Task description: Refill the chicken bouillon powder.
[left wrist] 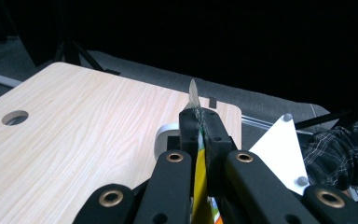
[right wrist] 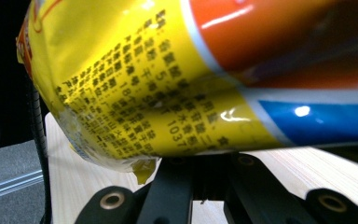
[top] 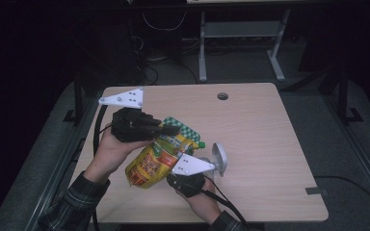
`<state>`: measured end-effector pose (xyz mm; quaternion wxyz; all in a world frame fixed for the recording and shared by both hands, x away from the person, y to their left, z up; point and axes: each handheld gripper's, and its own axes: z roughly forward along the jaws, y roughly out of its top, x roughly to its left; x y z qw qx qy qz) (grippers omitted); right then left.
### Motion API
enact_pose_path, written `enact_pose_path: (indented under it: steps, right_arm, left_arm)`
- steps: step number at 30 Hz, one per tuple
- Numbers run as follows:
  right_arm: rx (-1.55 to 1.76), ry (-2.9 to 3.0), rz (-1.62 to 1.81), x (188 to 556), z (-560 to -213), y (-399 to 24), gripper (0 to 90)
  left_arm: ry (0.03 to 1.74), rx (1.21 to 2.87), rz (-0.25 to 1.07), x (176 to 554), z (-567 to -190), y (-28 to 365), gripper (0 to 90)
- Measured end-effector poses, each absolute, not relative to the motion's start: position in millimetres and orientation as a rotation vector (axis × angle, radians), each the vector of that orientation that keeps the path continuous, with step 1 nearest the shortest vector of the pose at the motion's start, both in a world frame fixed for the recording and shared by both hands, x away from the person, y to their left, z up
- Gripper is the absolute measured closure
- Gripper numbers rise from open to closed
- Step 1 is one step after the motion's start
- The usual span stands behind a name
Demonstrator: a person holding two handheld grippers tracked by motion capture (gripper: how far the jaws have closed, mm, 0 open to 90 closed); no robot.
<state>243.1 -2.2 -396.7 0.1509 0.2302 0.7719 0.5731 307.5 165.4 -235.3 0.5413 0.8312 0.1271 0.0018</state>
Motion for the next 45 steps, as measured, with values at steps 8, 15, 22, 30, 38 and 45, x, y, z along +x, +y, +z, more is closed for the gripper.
enact_pose_path:
  steps: [8, 15, 22, 30, 38, 45]
  right_arm:
    - [0.634, 2.207, 1.674, 240.4, -400.4, -2.1, 89.8]
    - [0.64, 2.21, 1.692, 238.1, -405.8, 0.5, 89.8]
    - [0.647, 2.214, 1.716, 236.0, -409.4, 2.9, 89.7]
    - [0.668, 2.222, 1.753, 236.8, -413.2, 5.0, 89.7]
    - [0.687, 2.216, 1.768, 237.3, -415.1, 6.0, 89.8]
    - [0.699, 2.205, 1.767, 235.7, -416.5, 9.3, 89.7]
  left_arm:
    - [0.296, 2.022, -0.026, 312.4, -240.7, 149.4, 89.8]
    - [0.311, 2.049, -0.034, 316.2, -247.8, 143.9, 89.7]
    - [0.313, 2.083, -0.032, 319.4, -253.5, 138.6, 89.8]
    - [0.329, 2.107, -0.049, 326.2, -260.1, 134.3, 89.8]
    - [0.326, 2.128, -0.061, 331.2, -265.0, 127.4, 89.8]
    - [0.292, 2.158, -0.1, 333.6, -268.8, 121.6, 89.7]
